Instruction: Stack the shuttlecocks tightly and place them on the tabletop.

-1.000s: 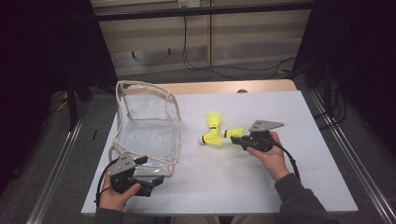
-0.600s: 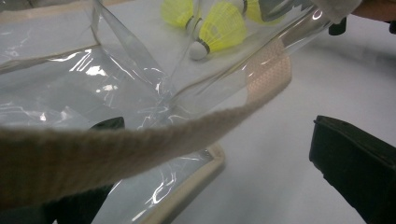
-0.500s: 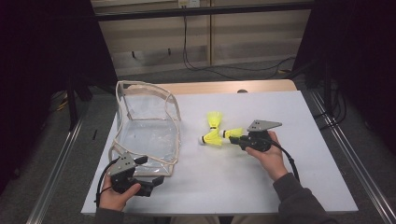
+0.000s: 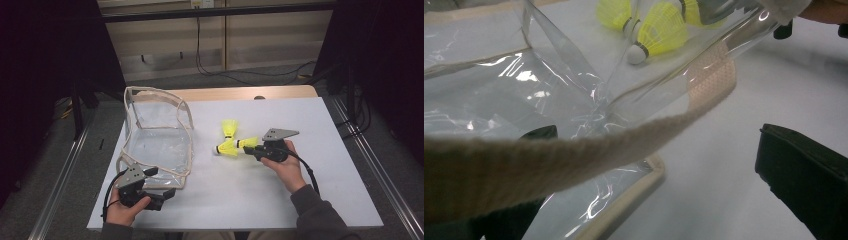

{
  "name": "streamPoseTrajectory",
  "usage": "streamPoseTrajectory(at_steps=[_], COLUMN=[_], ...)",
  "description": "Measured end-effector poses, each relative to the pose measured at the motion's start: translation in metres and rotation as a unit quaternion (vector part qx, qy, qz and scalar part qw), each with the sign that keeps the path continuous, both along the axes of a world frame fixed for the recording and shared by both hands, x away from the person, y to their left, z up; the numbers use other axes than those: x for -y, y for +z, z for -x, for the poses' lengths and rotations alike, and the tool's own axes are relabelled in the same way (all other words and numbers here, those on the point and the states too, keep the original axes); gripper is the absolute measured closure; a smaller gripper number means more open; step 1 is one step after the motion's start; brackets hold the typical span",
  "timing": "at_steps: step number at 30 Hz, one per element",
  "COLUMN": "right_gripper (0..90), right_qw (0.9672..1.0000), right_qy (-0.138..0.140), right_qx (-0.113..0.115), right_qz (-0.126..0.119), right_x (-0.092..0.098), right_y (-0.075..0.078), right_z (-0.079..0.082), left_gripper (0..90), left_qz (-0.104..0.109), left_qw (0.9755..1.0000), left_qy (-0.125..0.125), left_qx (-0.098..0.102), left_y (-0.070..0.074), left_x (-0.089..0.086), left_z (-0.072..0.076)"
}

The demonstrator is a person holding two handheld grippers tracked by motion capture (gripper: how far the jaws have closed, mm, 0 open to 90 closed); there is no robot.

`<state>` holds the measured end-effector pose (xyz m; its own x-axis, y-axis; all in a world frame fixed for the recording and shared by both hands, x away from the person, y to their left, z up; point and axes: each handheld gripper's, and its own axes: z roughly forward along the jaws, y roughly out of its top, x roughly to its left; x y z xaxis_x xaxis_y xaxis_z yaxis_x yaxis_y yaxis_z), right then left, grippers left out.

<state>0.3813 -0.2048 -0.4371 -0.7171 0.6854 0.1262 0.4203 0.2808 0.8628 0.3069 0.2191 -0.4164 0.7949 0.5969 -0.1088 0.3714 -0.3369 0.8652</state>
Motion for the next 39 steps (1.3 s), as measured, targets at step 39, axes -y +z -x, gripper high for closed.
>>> streamPoseTrajectory(at_steps=[39], right_gripper=[87.2], right_qw=[0.9997], right_qy=[0.006], right_qx=[-0.008], right_qz=[0.022], right_x=[-0.011], right_y=[-0.007], right_z=[-0.007], left_gripper=[4.4], left_qz=[0.002], left_qw=[1.0000], left_qy=[0.000], left_qx=[0.000], left_y=[0.000], left_x=[0.000], left_z=[0.000])
